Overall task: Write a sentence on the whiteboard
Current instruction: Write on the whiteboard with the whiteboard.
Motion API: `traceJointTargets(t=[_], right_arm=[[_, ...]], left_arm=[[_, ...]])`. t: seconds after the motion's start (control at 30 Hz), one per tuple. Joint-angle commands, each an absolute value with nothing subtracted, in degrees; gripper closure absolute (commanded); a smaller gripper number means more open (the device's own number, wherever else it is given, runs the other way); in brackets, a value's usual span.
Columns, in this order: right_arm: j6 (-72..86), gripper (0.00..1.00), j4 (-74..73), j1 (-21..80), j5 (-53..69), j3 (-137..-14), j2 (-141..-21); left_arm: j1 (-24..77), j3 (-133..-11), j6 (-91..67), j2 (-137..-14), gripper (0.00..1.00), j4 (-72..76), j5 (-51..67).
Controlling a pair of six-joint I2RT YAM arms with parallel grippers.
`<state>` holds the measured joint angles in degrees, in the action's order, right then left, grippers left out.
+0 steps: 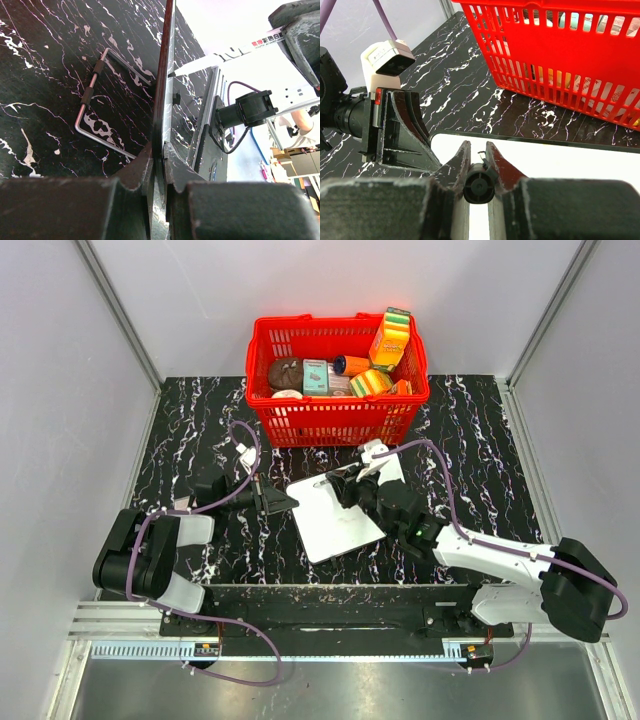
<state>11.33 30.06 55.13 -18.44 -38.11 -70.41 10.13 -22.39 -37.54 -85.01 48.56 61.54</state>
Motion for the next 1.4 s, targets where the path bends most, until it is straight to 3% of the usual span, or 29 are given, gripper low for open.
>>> traceJointTargets(t=[0.0, 0.37, 1.37], right_arm=[[11.69, 1.00, 28.83, 55.81, -19.25, -37.09, -68.82], [12.22, 1.00, 27.42, 55.81, -22.59, -35.95, -67.24], [13.89, 1.00, 29.97, 55.90, -17.05, -35.95, -68.64]], left_arm=[[9.93, -23.55, -33.75, -85.52, 1.00, 51.68, 62.49], [9.93, -23.64, -33.75, -85.69, 1.00, 51.68, 62.40], [9.93, -23.99, -33.84, -86.22, 1.00, 51.42, 62.40]])
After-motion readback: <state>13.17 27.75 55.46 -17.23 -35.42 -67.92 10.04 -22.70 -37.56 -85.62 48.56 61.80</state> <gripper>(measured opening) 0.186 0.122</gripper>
